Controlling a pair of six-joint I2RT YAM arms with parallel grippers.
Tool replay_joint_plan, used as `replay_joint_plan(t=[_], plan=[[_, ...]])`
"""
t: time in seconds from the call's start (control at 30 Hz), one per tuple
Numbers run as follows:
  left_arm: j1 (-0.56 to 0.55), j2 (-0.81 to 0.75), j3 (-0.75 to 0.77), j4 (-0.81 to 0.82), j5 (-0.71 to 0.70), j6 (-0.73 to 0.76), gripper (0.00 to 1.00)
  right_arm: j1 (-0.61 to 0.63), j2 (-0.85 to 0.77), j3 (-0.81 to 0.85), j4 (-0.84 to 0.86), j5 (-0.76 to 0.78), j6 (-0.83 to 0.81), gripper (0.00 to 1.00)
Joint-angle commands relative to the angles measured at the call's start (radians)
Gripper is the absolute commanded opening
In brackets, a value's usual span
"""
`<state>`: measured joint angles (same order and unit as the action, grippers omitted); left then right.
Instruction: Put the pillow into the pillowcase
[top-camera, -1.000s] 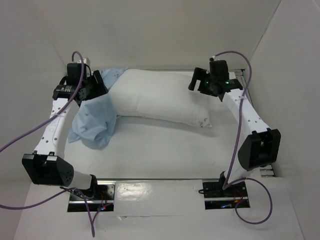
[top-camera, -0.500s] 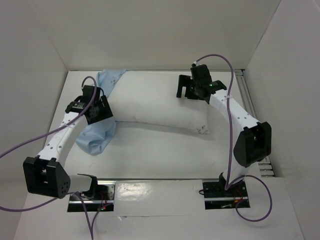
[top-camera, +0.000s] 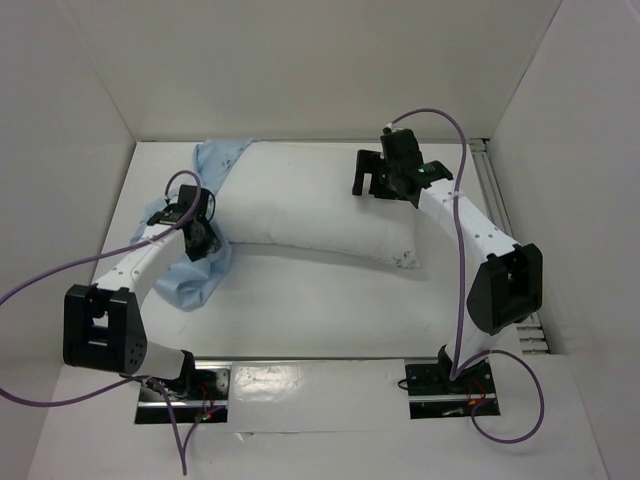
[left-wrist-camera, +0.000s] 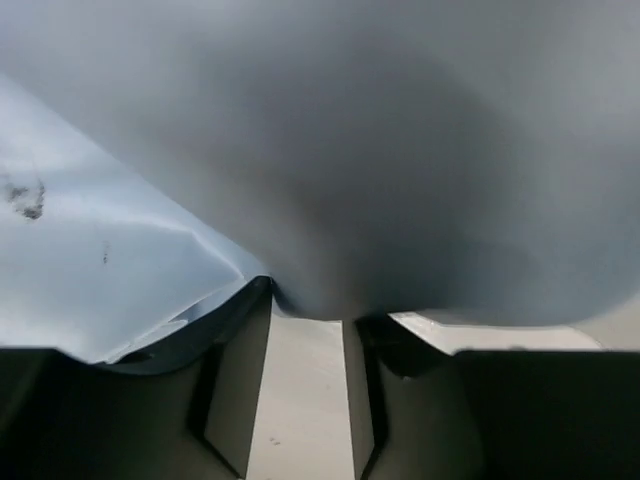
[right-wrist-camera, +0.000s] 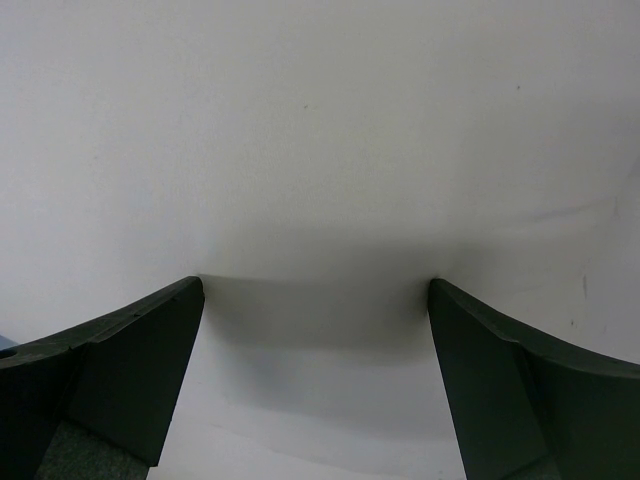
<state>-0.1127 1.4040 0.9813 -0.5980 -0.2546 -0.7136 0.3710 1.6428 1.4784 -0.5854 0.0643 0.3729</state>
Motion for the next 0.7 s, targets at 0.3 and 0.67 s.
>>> replay_joint_plan(t=[0.3, 0.67], plan=[[0.085, -0.098, 0.103, -0.12, -0.068, -0.008, 0.0, 0.02, -0.021, -0.017, 0.013, -0.021, 0.011, 1.0], [0.264, -0.09, 0.462, -0.25, -0.208, 0.164, 0.0, 0.011, -0.021, -0.017, 0.024, -0.061, 0.011, 1.0]])
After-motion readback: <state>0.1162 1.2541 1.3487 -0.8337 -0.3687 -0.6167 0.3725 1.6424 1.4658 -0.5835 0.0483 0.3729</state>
